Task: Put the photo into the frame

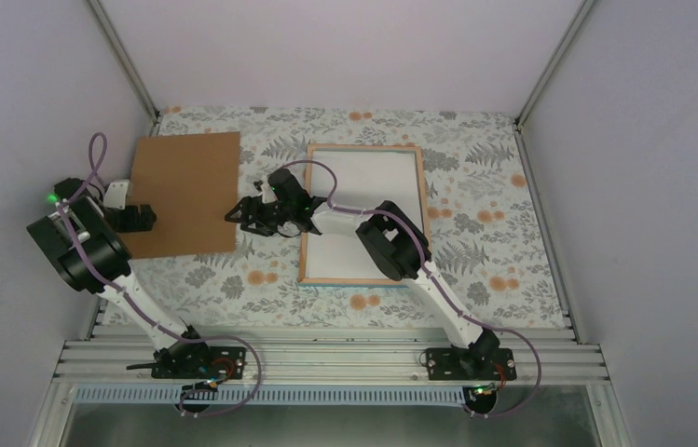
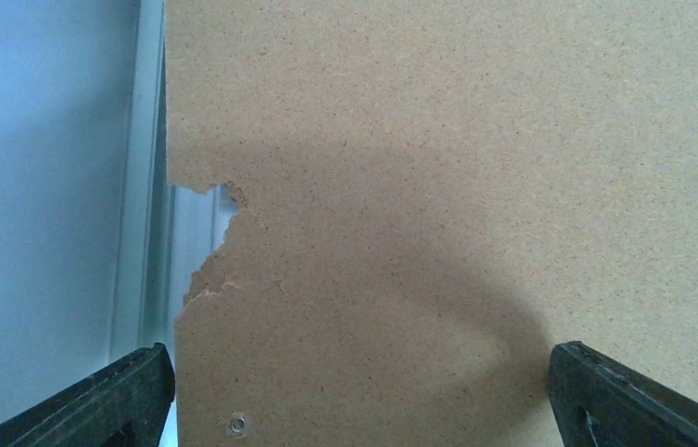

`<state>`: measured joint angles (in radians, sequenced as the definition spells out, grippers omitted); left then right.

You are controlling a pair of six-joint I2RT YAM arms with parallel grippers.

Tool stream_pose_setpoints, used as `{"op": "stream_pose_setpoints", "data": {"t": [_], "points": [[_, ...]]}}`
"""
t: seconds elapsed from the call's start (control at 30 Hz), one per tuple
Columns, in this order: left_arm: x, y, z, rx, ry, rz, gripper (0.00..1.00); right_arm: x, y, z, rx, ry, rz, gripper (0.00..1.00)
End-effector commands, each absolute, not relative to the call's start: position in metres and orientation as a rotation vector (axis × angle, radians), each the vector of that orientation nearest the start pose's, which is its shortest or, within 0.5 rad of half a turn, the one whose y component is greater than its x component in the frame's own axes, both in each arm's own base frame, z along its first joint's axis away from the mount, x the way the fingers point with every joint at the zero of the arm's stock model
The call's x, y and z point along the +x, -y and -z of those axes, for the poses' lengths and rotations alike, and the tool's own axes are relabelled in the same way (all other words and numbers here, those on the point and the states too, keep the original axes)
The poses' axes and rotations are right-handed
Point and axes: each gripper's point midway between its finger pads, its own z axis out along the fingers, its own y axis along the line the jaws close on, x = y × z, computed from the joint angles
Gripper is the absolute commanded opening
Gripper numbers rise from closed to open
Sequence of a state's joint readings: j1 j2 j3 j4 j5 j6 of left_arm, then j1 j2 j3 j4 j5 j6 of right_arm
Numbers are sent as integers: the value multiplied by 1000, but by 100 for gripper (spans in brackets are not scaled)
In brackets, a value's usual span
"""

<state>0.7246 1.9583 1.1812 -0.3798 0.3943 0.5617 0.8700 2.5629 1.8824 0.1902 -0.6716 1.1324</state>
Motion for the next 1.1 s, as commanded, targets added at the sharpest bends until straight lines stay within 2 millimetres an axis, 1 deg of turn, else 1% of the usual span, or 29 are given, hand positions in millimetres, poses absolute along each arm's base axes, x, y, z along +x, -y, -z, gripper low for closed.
{"op": "stream_pose_setpoints", "data": {"t": [0.0,0.1,0.2,0.27,0.37,0.43,0.47,0.53,0.63,0.7,0.77,0.83,0.97,1.07], "points": [[343,-211,17,-122,-2663,267,100,331,-558,-2,-101,-2691,-1625,74],[351,-205,-5,-87,-2597,298,100,332,-558,-2,-102,-2687,-1629,73],[359,-199,-37,-44,-2517,312,98,330,-557,1,-99,-2695,-1631,71],[363,-191,-60,-4,-2465,327,97,329,-557,3,-92,-2700,-1636,70],[365,-172,-85,75,-2410,357,95,328,-557,5,-87,-2707,-1644,68],[365,-159,-95,121,-2385,378,95,327,-557,1,-92,-2702,-1659,68],[365,-154,-97,134,-2380,386,95,327,-557,-2,-96,-2697,-1668,68],[365,-150,-101,134,-2371,401,95,328,-556,-8,-106,-2683,-1683,68],[366,-151,-97,107,-2382,420,95,331,-554,-24,-124,-2647,-1709,67],[365,-148,-94,96,-2384,459,92,334,-549,-33,-132,-2626,-1717,67],[365,-143,-96,93,-2361,514,89,338,-544,-40,-140,-2606,-1710,66],[365,-136,-103,102,-2326,562,89,341,-539,-39,-125,-2608,-1692,66],[365,-124,-118,115,-2268,654,84,344,-529,-29,-98,-2636,-1657,65],[365,-117,-126,119,-2226,726,78,344,-521,-23,-79,-2655,-1633,65]]}}
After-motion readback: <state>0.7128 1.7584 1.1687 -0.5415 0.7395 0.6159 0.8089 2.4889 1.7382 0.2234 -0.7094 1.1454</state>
